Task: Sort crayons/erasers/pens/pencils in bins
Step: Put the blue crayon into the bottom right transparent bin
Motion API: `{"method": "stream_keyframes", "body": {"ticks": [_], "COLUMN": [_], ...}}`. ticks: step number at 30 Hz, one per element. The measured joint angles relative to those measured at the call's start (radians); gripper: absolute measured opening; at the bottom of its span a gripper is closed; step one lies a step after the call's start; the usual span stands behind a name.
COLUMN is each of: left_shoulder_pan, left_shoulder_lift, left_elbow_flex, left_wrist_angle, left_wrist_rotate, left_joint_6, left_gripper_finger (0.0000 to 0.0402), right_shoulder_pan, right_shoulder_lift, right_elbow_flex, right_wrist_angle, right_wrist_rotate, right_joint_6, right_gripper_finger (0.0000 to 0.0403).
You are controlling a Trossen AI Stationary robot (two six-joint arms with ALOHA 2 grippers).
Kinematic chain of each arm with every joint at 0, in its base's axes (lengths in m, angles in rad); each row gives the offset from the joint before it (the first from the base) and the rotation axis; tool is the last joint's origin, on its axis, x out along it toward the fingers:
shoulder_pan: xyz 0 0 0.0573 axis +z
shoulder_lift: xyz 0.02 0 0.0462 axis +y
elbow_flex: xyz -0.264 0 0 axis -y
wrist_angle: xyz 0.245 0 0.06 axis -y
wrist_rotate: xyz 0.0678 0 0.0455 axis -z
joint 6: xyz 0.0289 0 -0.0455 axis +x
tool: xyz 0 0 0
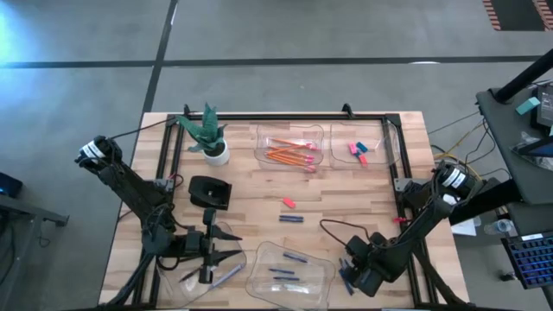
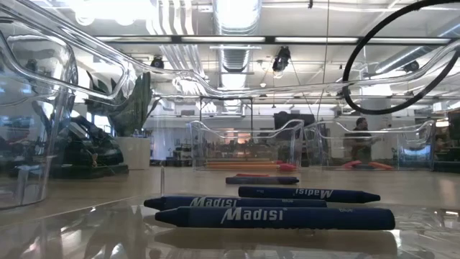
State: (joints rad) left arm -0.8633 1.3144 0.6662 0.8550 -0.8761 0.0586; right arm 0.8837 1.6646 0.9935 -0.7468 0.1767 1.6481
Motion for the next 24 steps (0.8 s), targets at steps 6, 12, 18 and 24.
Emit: {"method": "stream_keyframes", "body": {"ticks": [6,12,18,24], "left_shoulder_pan": [0.0,0.0,0.0,0.001], "left_shoulder_lift": [0.0,0.0,0.0,0.0], "left_elbow_flex": [0.0,0.001,0.001,0.001], "left_wrist_angle": [0.0,0.0,0.0,0.0], "left_wrist_rotate": [0.0,0.0,0.0,0.0], "left_joint_6": [0.0,0.0,0.0,0.001], "left_gripper_finger": [0.0121,0.0121,0.0121,0.0121], "right_shoulder_pan": [-0.005,-0.031,-0.086,-0.134], "right_shoulder_lift": [-0.021,-0.067,-0.103,-0.095], "right_elbow_flex": [0.035,0.102,0.192,0.287], "right_wrist_angle": [-0.146,-0.324,-0.345,-0.134], "right_wrist_rotate": [0.04,0.185,0.453,0.609], "right_joint_6": [-0.012,-0.038,-0.21,-0.518], "right_gripper_finger": [0.0017,0.0017,0.0016,0.0016]}}
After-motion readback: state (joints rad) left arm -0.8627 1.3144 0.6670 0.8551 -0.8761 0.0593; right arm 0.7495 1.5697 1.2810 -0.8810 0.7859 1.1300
